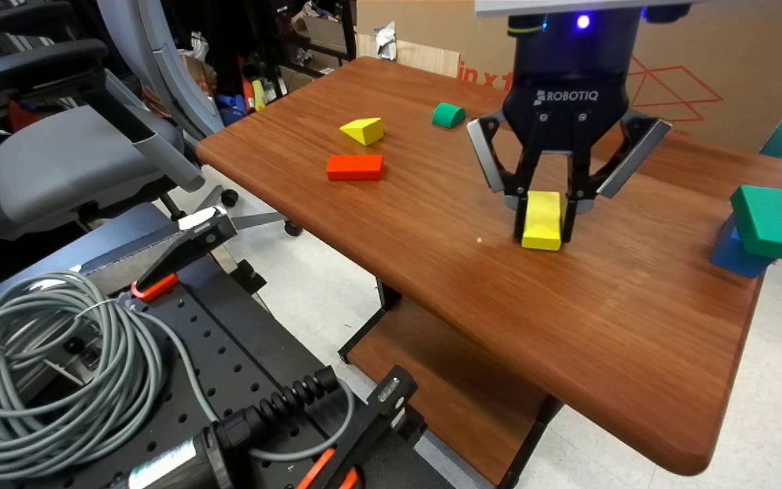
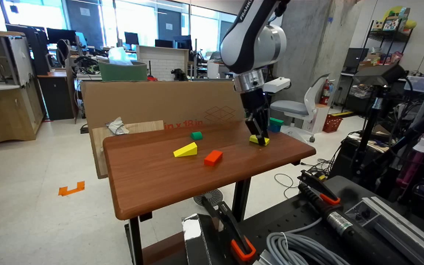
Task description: Move the yellow object
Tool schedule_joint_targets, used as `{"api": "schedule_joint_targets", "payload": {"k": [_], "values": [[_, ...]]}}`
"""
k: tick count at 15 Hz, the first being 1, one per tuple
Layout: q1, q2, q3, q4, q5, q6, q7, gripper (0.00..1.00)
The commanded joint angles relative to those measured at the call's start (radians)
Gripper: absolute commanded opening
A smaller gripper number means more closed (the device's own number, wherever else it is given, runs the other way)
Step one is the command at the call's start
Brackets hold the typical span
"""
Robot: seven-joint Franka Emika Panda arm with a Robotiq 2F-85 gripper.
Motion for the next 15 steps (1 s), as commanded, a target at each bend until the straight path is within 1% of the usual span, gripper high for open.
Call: {"api": "schedule_joint_targets", "payload": {"k": [1,5,8,15], "values": [[-0.004,-0.096,-0.009,-0.144,-0.005,0.054,0.033,0.09],[-0.025,-0.147,-0.03,-0.218,0.004,0.071,0.055,0.09],[-0.039,-0.171,-0.051,-0.244,0.004,0.085,0.065,0.09],[-0.037,-0.139,-0.084,-0.203,-0.016,0.069,0.1,0.09]]}}
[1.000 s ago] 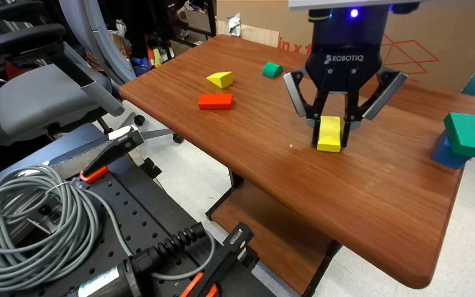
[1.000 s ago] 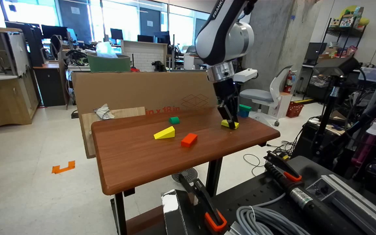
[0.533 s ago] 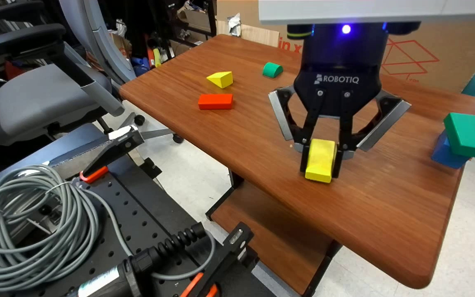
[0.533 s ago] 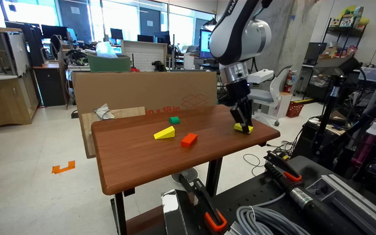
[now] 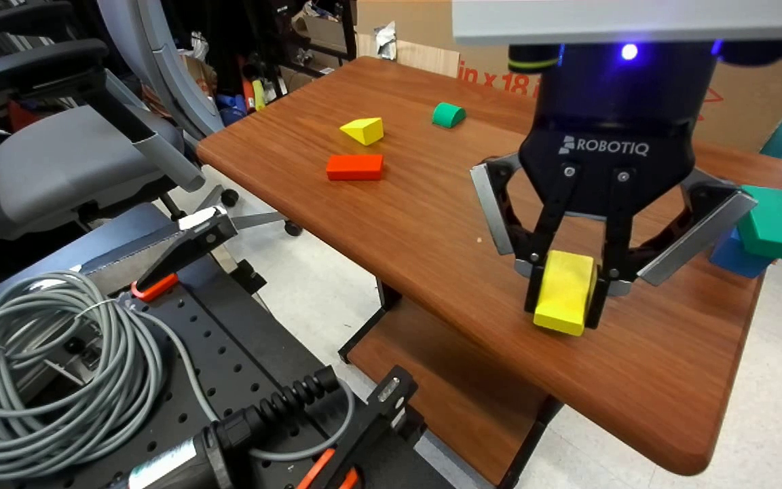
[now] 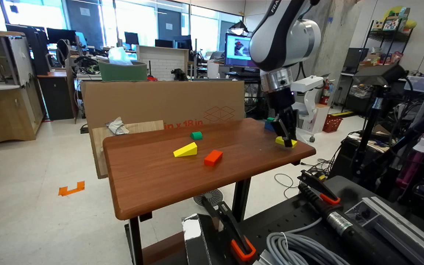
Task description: Move the yellow object
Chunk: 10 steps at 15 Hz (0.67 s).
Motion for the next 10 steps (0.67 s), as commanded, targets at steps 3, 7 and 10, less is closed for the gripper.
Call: {"api": "schedule_joint_targets", "payload": {"k": [3,7,10], "values": [[0.01,0.023,-0.017,0.022,-0.035,0.0,0.038,0.09],[0.017,0.049,-0.02,0.051,-0.05,-0.012,0.05,0.09],[0.025,0.071,-0.018,0.08,-0.065,-0.021,0.051,0.09]]}}
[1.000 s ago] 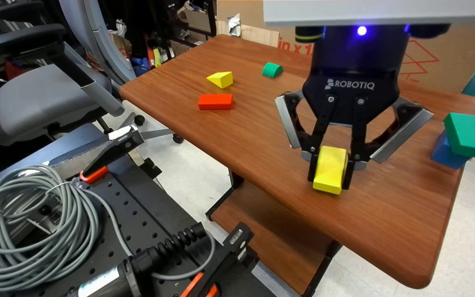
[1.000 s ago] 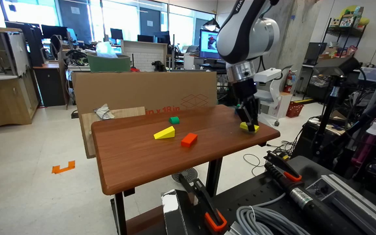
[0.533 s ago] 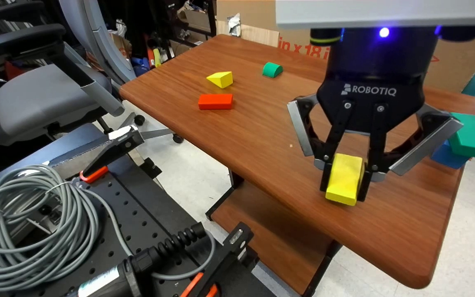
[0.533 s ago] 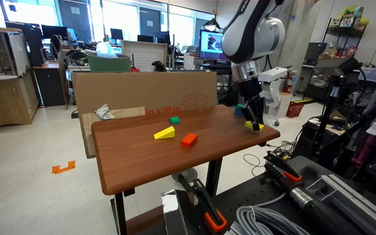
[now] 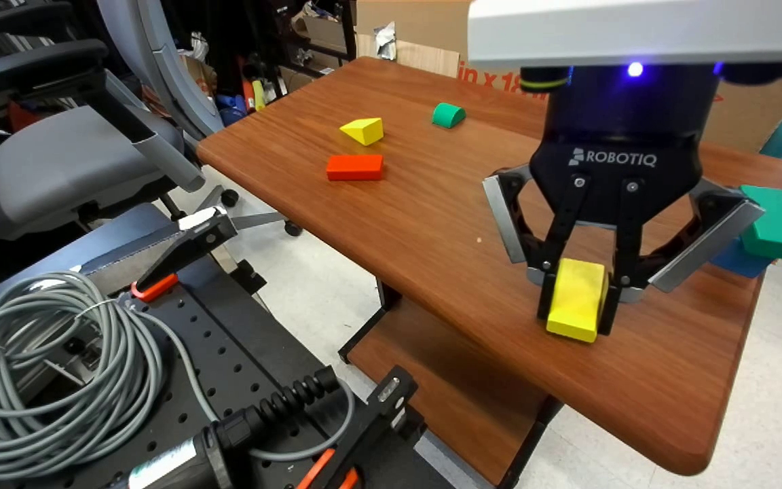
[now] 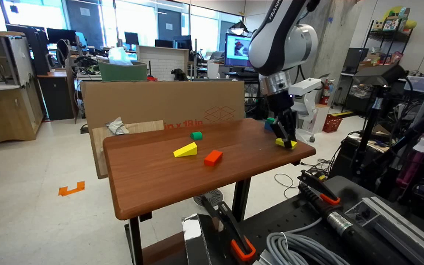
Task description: Move the yellow object
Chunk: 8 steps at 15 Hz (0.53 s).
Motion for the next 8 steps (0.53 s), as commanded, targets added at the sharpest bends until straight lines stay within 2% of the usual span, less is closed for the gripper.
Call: {"api": "schedule_joint_targets", "payload": {"k": [1,5,6,7,8], "values": [[0.019,0.039,-0.006,0.054,-0.044,-0.027,0.007,0.09],[0.019,0.073,0.009,0.082,-0.037,-0.057,-0.031,0.09],[0.021,0.078,0.009,0.088,-0.039,-0.064,-0.037,0.59],[0.024,0.079,0.009,0.091,-0.042,-0.072,-0.038,0.6],[0.025,0.082,0.008,0.094,-0.047,-0.076,-0.039,0.67]]}}
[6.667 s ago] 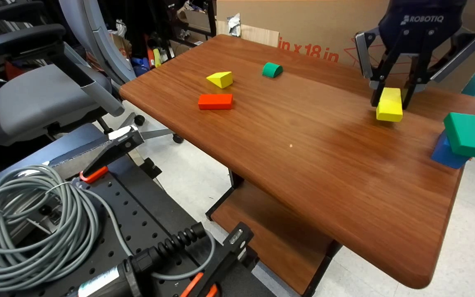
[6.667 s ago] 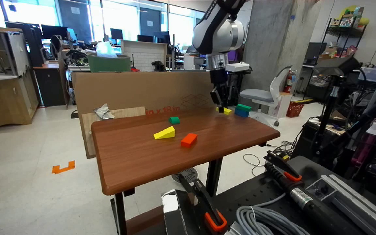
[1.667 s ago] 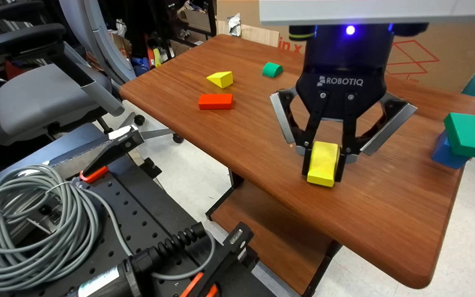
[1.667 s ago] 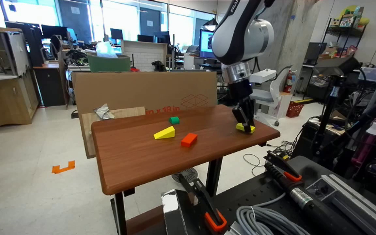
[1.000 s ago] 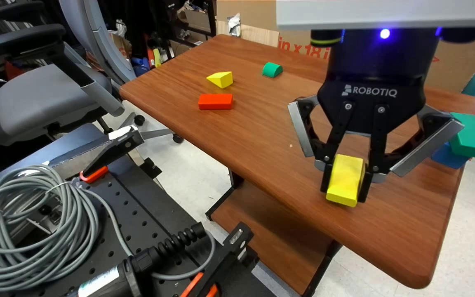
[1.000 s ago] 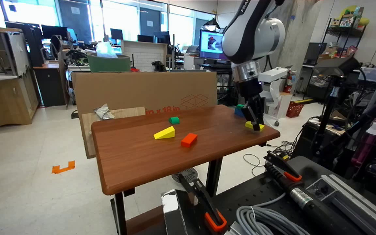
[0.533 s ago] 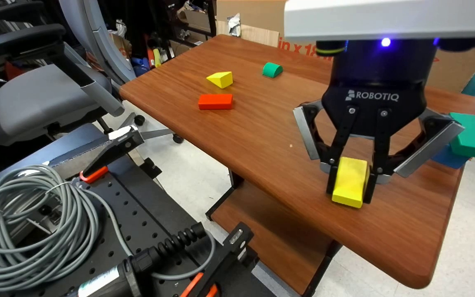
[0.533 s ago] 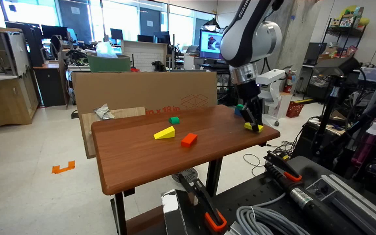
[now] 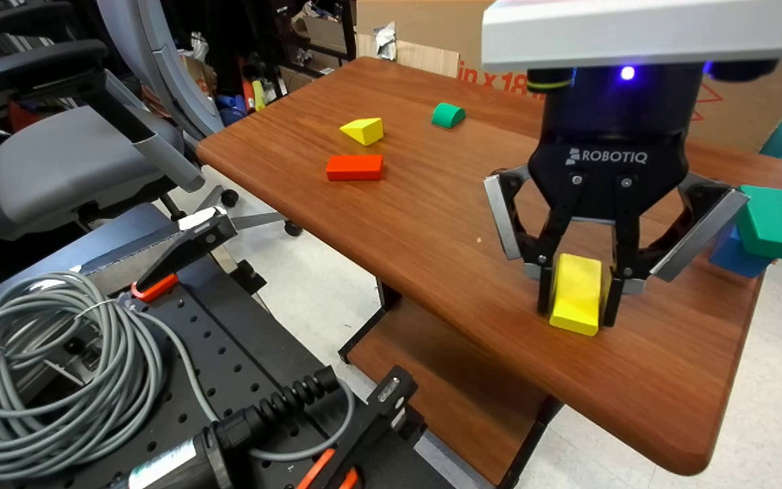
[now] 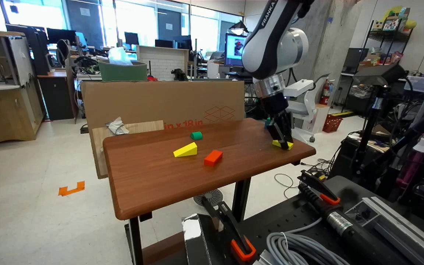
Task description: Move the yellow object
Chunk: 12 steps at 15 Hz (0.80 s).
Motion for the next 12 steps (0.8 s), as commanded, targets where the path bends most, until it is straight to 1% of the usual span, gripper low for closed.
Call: {"api": "schedule_joint_targets", "payload": {"k": [1,4,5,6,8,12], "values": [[0.01,0.029,0.003,0.037,-0.032,-0.04,-0.012,0.73],[0.015,-0.007,0.003,0.014,-0.046,-0.034,-0.013,0.97],[0.023,-0.051,0.004,-0.025,-0.062,-0.008,-0.009,1.0],[0.027,-0.096,0.007,-0.062,-0.067,0.026,0.007,1.0],[0.014,-0.193,0.033,-0.131,-0.027,0.109,-0.007,1.0],[0.0,-0.405,0.082,-0.23,0.121,0.163,-0.035,1.0]]}}
